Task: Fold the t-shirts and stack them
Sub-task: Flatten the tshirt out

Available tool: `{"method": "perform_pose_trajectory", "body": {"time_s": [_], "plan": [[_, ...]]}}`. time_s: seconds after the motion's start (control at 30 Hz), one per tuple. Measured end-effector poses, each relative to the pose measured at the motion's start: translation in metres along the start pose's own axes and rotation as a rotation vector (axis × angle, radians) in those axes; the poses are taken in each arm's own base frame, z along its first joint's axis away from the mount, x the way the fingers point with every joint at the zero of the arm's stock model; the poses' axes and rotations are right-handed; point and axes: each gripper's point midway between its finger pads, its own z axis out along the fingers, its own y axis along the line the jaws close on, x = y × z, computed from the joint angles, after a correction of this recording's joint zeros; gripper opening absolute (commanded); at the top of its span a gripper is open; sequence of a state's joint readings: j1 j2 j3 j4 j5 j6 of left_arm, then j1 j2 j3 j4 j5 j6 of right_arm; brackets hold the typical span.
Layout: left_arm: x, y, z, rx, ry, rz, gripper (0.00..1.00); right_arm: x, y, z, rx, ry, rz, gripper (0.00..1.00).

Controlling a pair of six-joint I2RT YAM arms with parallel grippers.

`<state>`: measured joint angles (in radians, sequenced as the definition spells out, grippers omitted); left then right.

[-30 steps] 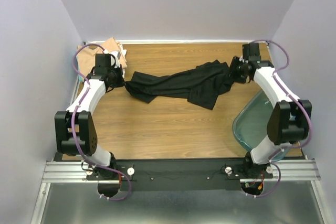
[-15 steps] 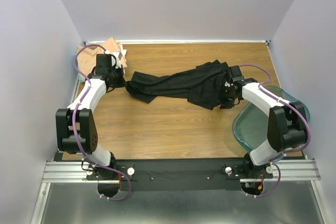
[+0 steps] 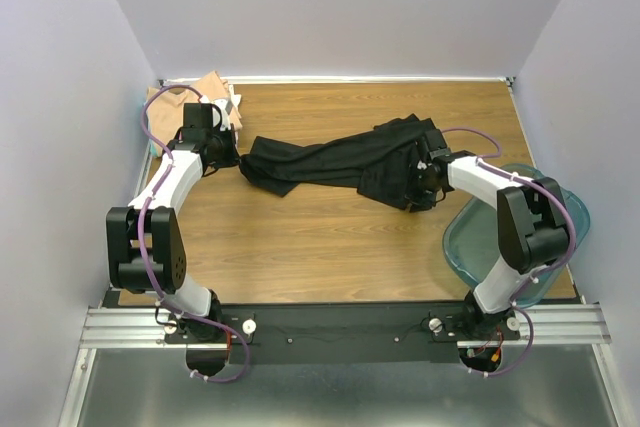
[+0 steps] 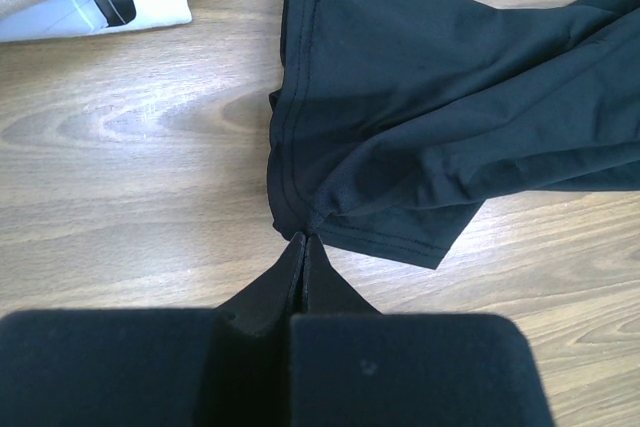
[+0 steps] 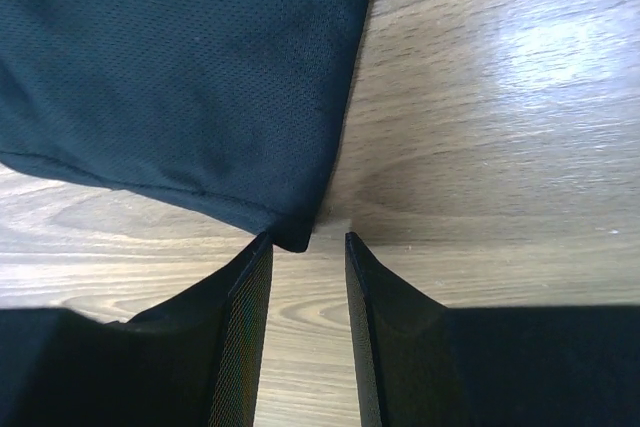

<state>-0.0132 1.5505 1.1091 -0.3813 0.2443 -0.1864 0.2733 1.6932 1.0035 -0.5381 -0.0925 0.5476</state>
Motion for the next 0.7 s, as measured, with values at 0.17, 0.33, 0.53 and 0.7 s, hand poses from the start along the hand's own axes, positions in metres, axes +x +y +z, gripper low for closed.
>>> {"method": "perform_pose_trajectory", "body": {"time_s": [0.17, 0.33, 0.53, 0.7], "plan": [[0.001, 0.000, 0.000, 0.000, 0.001, 0.000, 0.00, 0.000, 0.001, 0.003, 0.002, 0.004, 0.002, 0.38], [0.000, 0.000, 0.000, 0.000, -0.001, 0.000, 0.00, -0.001, 0.001, 0.004, 0.001, 0.003, 0.008, 0.30], [0.000, 0.000, 0.001, 0.001, -0.005, 0.004, 0.00, -0.009, 0.006, 0.009, -0.005, -0.004, 0.007, 0.04], [-0.002, 0.000, 0.001, 0.001, -0.010, 0.006, 0.00, -0.017, 0.012, 0.011, -0.011, -0.012, -0.002, 0.00]]}}
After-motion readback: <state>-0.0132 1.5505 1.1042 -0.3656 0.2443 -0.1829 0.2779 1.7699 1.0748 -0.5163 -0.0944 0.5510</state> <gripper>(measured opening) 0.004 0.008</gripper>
